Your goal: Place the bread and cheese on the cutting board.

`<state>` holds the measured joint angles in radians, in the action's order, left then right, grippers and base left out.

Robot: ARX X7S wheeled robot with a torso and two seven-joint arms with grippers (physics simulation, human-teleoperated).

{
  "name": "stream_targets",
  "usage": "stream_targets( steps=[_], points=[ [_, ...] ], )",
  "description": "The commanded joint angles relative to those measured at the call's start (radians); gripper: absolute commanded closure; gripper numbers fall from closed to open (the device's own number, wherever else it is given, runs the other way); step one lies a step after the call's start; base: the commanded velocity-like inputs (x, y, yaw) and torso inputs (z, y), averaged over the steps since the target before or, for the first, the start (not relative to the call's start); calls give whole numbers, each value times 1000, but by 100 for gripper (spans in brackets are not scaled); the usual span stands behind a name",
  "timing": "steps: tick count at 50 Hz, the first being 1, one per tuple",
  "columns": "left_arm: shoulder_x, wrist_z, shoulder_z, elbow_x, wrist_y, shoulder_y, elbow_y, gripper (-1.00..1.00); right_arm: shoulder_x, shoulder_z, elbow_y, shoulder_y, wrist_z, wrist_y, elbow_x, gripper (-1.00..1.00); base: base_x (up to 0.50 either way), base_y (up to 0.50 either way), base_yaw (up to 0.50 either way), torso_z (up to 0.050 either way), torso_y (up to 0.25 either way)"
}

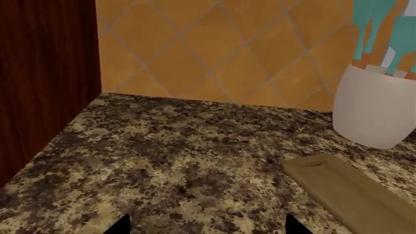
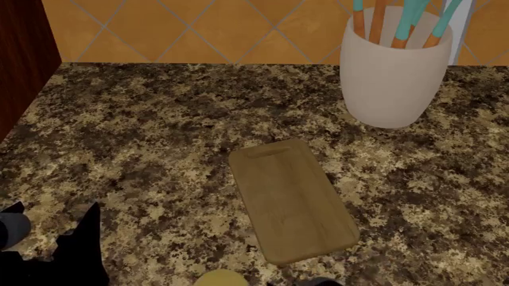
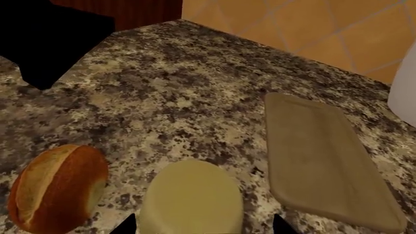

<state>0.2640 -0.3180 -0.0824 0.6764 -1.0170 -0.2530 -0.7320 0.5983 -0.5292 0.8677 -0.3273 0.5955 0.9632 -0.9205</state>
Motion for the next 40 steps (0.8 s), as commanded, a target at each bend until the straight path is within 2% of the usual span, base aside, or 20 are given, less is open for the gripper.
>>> stream_targets(
  steps=[1,40],
  points=[
    [-14,19,-26,-1,9,5,-4,-100,-25,-10,-8,-11,-30,8,19,-100,0,0,0,0,0],
    [4,17,-26,8,52,34,15,-100,-32,-82,-109,-10,-74,-34,88,-100,0,0,0,0,0]
  ],
)
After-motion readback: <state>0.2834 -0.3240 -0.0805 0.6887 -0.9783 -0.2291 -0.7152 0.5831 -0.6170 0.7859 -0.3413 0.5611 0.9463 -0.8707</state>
